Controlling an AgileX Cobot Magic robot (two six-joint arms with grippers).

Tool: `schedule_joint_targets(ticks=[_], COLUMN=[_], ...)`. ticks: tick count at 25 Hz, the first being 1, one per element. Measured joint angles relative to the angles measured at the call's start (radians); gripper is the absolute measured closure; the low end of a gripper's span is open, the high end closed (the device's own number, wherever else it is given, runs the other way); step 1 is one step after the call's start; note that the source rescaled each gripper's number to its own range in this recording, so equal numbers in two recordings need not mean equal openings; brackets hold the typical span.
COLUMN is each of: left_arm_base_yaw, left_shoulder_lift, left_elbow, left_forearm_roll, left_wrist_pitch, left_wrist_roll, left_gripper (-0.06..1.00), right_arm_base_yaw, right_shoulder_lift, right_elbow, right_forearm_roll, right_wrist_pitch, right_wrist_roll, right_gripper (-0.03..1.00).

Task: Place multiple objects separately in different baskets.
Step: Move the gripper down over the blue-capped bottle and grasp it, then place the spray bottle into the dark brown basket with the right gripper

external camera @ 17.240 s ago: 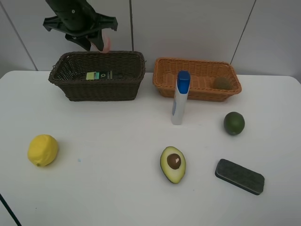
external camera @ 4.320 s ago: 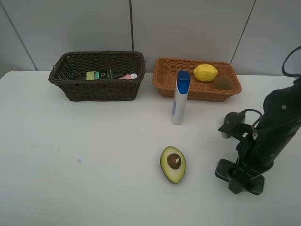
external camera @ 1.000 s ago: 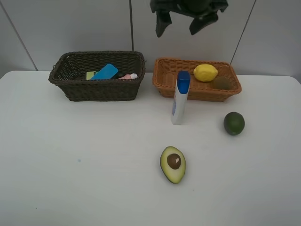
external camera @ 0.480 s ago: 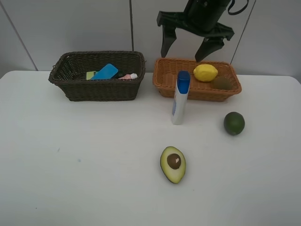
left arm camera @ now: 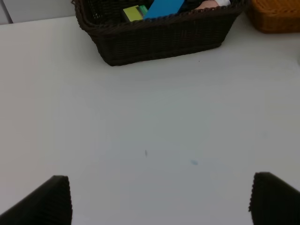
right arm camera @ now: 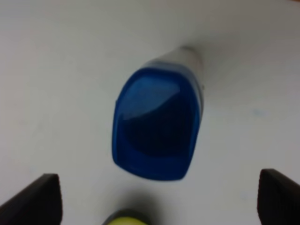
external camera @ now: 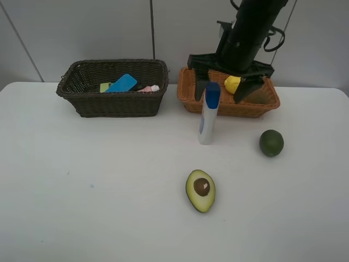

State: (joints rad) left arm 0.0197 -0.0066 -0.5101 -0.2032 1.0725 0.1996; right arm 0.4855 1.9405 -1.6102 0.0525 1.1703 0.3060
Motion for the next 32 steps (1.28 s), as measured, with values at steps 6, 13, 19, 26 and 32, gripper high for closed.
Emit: schedule_joint_targets(ticks=[6,13,19,26,32], left_arm_base_yaw=[0.000,0.000,0.000,0.000,0.000], left_shoulder_lift=[0.000,0.000,0.000,0.000,0.000], left_elbow=[0.000,0.000,0.000,0.000,0.000], left_forearm_roll=[0.000,0.000,0.000,0.000,0.000], left_wrist_pitch=[0.000,0.000,0.000,0.000,0.000], left_wrist_roll=[0.000,0.000,0.000,0.000,0.000], left_gripper=[-0.06,-0.06,-0.06,-0.06,-0.06], right_arm_base_yaw=[0.000,0.000,0.000,0.000,0.000], right_shoulder_lift=[0.085,0.138,0.138,0.051,-0.114], right_elbow=[0.001,0.002,0.002,0.007,0.007], right_forearm_roll=[0.000,0.002,-0.009,-0.009,0.024], right_wrist_pitch=[-0.076,-0.093,-0.091,-0.073,-0.227], right_wrist_roll=[0.000,-0.004,-0.012,-0.046,-0.155], right_gripper=[-0.01,0.34,0.97,0.97,0.97])
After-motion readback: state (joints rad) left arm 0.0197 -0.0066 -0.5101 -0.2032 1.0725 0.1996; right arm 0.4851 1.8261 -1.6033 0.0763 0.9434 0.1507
